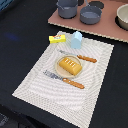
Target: Interact with the objects in diverse but meaningful ways.
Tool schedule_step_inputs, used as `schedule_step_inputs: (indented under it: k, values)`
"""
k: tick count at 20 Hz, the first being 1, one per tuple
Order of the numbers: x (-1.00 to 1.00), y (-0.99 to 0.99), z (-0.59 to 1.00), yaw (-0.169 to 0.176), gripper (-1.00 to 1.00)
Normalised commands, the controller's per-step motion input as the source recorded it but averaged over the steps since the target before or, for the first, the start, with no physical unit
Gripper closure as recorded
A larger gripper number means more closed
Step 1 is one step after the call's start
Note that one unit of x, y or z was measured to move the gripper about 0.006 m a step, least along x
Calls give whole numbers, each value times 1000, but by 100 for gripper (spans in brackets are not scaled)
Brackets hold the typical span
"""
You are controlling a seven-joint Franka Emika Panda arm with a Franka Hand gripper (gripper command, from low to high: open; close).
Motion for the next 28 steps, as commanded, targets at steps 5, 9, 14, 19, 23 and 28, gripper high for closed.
schedule_step_inputs:
  k: [5,9,14,19,23,28]
  values:
    - [24,905,55,33,100]
    - [601,656,0,5,100]
    - [805,487,-79,0,100]
    - [853,373,-187,0,100]
    - [925,333,-226,-6,100]
    - [797,425,-209,-5,100]
